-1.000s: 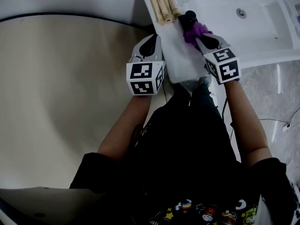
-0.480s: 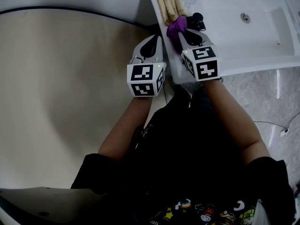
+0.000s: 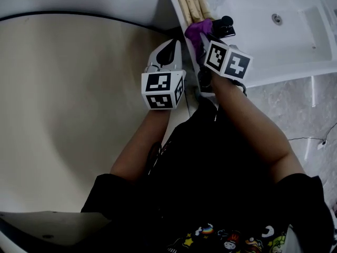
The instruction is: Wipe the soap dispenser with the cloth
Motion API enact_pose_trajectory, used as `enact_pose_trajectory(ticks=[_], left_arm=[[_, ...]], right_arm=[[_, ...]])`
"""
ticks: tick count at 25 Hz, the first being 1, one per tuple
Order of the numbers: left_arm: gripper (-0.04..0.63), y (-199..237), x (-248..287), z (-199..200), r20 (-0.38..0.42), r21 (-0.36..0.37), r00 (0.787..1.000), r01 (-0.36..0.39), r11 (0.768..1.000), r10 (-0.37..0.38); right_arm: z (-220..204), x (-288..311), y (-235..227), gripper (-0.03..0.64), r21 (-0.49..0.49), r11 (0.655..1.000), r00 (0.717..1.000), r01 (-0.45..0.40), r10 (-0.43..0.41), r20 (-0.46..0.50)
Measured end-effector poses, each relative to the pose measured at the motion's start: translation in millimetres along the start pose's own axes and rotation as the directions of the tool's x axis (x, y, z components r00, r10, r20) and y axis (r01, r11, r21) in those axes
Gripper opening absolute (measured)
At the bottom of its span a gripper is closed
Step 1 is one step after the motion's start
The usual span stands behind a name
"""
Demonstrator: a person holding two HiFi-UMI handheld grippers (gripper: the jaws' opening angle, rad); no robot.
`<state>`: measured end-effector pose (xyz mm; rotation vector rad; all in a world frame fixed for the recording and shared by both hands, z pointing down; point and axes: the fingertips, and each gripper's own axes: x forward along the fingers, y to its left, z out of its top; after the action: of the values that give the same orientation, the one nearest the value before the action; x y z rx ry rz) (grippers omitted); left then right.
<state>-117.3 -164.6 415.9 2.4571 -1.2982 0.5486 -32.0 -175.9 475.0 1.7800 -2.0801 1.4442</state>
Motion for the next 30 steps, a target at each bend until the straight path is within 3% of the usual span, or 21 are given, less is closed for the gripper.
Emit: enact_pose_trajectory(ticks=[5,15,23,30], left_arm=[[0.000,5,8,-3,-0.003,0.006,1.000,0.025,1.000,-0.025],[0.000,-9,20,3,0.004,0.004,0.998,0.060,0.998,-0.060],[0.000,-25,28,-1,0.000,-0.012,0.998,0.058,0.998,-0.058],[0.000,-51,38,0,-0.001,-0.015,0.999,0.051,0.999,-0.051]], right_arm=[[-5,4,-23,0.055,0.173,0.985,1.000,0.027,-0.025,-0.014],[-15,-35,-57,0.055,0.189,0.980,0.998,0.056,-0.050,-0.035],[13,-58,-90,0.055,-0.019,0.994,0.994,0.110,-0.109,0.021],[33,-65,-105,0.055,-0.092,0.991,0.995,0.097,-0.094,0.033]])
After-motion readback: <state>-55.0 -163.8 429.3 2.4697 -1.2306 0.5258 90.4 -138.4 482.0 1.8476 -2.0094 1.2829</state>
